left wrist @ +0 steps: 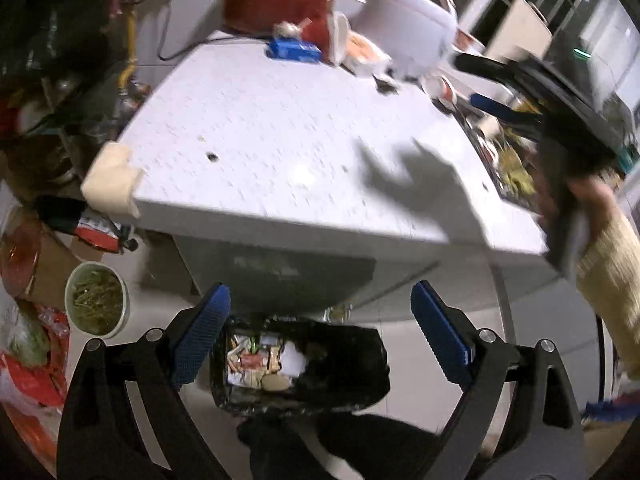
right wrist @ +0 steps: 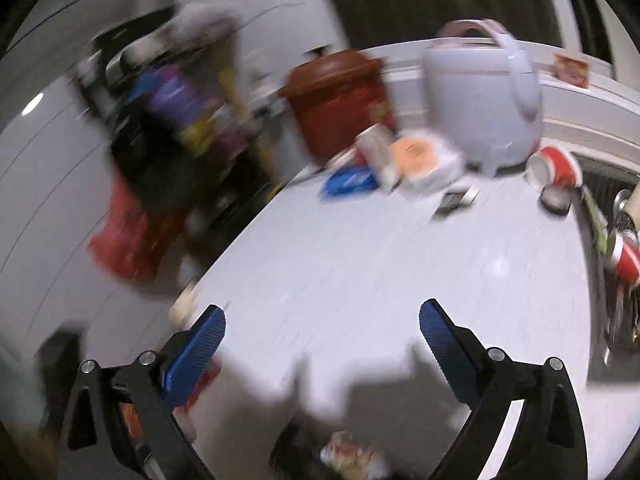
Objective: Collect trash
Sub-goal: 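Grasp the tipped red-white paper cup with the right gripper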
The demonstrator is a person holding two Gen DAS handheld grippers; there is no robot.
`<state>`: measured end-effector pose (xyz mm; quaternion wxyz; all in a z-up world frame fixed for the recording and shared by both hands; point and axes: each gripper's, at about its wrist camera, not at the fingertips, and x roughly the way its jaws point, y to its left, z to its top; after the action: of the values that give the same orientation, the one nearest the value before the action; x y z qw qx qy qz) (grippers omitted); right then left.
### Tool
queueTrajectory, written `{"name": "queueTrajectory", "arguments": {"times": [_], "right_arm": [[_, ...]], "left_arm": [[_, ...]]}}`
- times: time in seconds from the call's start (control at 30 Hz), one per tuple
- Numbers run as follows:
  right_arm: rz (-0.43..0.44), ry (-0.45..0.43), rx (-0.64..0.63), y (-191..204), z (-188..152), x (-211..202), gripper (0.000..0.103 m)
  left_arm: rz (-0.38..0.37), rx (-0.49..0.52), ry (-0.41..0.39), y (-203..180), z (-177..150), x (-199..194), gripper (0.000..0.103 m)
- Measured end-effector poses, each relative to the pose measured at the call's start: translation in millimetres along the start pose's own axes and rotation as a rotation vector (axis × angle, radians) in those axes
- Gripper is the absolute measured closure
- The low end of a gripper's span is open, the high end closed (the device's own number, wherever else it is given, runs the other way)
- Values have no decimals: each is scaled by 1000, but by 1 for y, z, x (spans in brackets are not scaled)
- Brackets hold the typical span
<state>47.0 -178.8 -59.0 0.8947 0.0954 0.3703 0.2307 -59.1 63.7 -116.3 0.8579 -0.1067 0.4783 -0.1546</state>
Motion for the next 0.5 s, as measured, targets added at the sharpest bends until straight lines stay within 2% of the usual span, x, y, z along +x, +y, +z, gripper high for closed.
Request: {"name": "queueTrajectory", "arguments": {"times": [0.07,0.13,0.2,0.27,0.43,0.47,0.5], "right_arm": [[-43,-12,48,-22,36,30,8],[-57,-15,10,-30,65,59,11],[-82,-4,-77,-26,92,91,12],[-134,34,-155,-20,116,135,18],[-225,76,-207,-11,153,205,26],[-254,95,-216,-12,158,219,39],[-266,117,-219,-13,161,229,62]], "left_arm": [[30,-32,-5,1,2,3,13],[38,-82,1,7,1,5,13],[34,-142,9,14,-4,5,13],[34,-211,17,22,-10,5,13],[65,-283,26,35,-16,1,13],[72,-284,25,36,-14,1,13],[76,-282,23,36,-13,0,13]]}}
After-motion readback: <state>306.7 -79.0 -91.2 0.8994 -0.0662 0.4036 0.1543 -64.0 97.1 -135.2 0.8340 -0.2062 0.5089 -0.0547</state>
